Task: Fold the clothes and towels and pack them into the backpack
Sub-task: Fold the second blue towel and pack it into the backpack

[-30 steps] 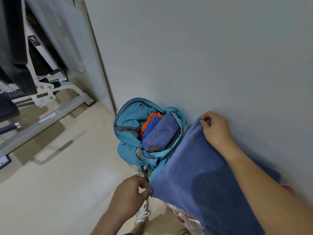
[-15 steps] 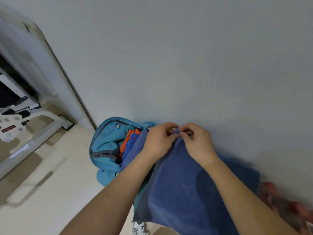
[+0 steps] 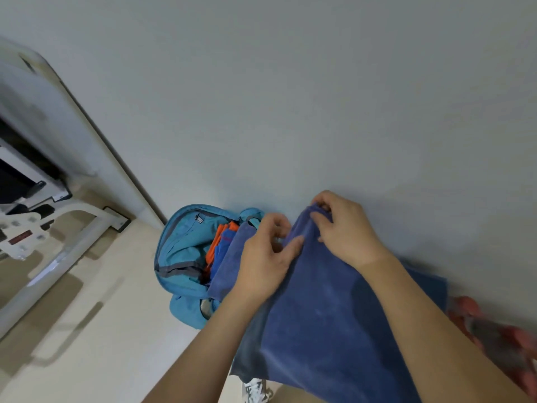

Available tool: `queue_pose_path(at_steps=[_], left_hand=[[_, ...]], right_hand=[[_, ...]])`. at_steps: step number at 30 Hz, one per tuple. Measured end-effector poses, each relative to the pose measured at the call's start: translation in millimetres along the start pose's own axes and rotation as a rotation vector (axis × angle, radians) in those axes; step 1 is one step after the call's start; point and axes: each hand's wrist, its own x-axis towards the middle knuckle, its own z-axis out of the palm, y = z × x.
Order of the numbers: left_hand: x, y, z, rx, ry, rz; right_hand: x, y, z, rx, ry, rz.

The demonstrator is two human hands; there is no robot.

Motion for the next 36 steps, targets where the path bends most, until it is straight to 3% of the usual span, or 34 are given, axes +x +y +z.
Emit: queue_pose_path(at_steps=[4, 8, 13, 16, 21, 29, 32, 36], left_hand=[[-44, -15, -10, 0.107, -0.045, 0.06], [-68, -23, -12, 0.106, -0.005, -0.019], [-80, -23, -20, 0.113, -0.072, -0.012], [-81, -27, -29, 0.108, -0.068, -0.043], [-84, -28, -47, 0.123, -0.189, -0.083], [-87, 56, -67, 0.13, -0.107, 0.143], [-90, 104, -69, 0.058, -0.065, 0.213], [-112, 161, -69, 0.029, -0.186, 0.356]], right_hand=[[-4, 0, -9, 0.12, -0.012, 0.007], [-13, -8, -25, 0.132, -0.045, -0.037], [-26, -22, -50, -0.127, -0.098, -0.187], [-36, -21, -63, -0.231, 0.015, -0.216], [-73, -18, -101, -0.132, 0.275, -0.093], [-168, -15, -159, 0.22, 0.664, 0.112], [-207, -15, -187, 0.377, 0.675, 0.199], [-273, -15, -216, 0.501, 0.651, 0.235]])
